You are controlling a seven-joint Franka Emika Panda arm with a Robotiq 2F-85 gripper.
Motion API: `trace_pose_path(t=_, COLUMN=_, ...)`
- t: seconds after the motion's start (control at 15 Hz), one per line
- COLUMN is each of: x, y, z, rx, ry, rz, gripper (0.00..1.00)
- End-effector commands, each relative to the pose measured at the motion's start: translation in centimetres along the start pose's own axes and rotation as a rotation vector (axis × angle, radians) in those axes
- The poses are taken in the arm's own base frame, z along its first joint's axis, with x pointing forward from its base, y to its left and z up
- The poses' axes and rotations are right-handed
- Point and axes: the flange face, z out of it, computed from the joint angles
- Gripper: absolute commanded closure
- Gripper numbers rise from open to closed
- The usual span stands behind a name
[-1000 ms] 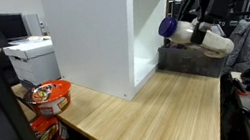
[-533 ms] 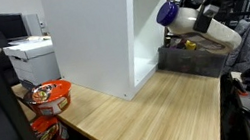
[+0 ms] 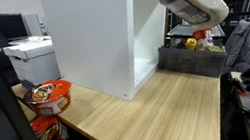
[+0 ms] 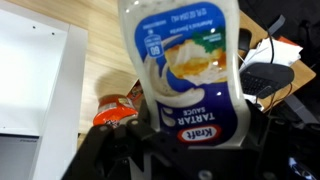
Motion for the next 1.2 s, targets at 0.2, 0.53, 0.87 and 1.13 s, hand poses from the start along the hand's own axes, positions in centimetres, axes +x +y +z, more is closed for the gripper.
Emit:
trace_pose_path(t=0.2, x=4.1, y=0.6, z=-6.5, rx=-0.002, ry=0.178, rz=0.086, gripper=0.38)
trace_pose_path(t=0.53, x=6.8, y=2.1, z=-9.1, rx=-0.045, ry=0.310, rz=0.189, gripper=0.38)
trace_pose_path(t=0.87, x=8.2, y=3.3, z=-11.1, rx=-0.092, ry=0.441, rz=0.268, gripper=0.38)
trace_pose_path(t=1.13, x=8.7, y=3.6, z=-12.1, rx=-0.141, ry=0.523, rz=0.296, gripper=0.38)
